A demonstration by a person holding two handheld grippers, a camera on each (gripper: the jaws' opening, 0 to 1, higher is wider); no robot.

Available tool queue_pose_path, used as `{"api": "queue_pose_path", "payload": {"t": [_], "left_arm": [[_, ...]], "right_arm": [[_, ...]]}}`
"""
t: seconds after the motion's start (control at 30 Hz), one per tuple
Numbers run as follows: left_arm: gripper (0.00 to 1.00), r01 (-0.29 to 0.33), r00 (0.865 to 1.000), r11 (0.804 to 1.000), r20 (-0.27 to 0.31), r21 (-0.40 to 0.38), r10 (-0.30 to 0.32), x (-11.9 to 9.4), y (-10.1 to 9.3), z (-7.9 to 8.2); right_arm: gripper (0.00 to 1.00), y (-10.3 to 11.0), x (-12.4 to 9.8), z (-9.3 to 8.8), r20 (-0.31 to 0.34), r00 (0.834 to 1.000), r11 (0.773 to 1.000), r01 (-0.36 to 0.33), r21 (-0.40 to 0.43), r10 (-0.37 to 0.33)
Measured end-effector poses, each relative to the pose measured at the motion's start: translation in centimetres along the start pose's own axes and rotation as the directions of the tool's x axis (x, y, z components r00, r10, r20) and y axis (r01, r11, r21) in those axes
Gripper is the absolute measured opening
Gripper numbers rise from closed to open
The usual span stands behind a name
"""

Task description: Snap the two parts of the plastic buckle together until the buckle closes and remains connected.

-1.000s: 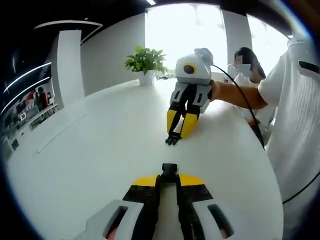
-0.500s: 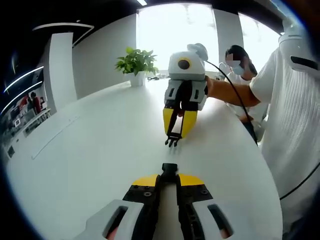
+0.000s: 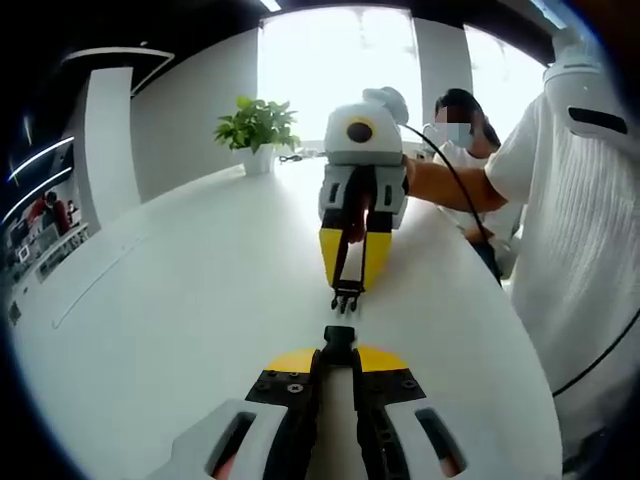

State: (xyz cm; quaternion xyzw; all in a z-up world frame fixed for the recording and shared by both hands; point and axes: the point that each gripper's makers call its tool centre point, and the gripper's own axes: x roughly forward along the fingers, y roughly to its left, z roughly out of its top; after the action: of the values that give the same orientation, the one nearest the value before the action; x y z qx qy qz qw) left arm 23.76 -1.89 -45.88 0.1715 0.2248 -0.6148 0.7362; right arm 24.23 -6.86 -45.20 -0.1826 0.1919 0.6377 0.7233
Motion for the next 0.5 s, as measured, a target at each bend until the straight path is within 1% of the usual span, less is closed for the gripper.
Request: {"api": "queue_pose_path", "payload": {"t": [0.13,0.27,0.5], "left_arm": [[0.12,0.004,1.000,1.000,0.000,0.002,-0.004,0.0,-0.4,0.0],[0.12,0.027,1.000,1.000,0.000,0.010,-0.027,0.0,-1.2,-0.1],[0.12,0.048,0.999,0.999,-0.002,0.007,-0.048,-0.1,-2.3,-0.2]], "right_arm": [[0.12,0.7,0.2,-0.1,-0.015,1.000,1.000,-0.007,-0.020,0.007],[0.12,1.2,0.5,-0.4,-0.039,0.999,0.999,-0.006,-0.038,0.004],[0.12,1.8,0.7,-0.3,-0.037,0.999,0.999,-0.028,-0.045,0.027]]}}
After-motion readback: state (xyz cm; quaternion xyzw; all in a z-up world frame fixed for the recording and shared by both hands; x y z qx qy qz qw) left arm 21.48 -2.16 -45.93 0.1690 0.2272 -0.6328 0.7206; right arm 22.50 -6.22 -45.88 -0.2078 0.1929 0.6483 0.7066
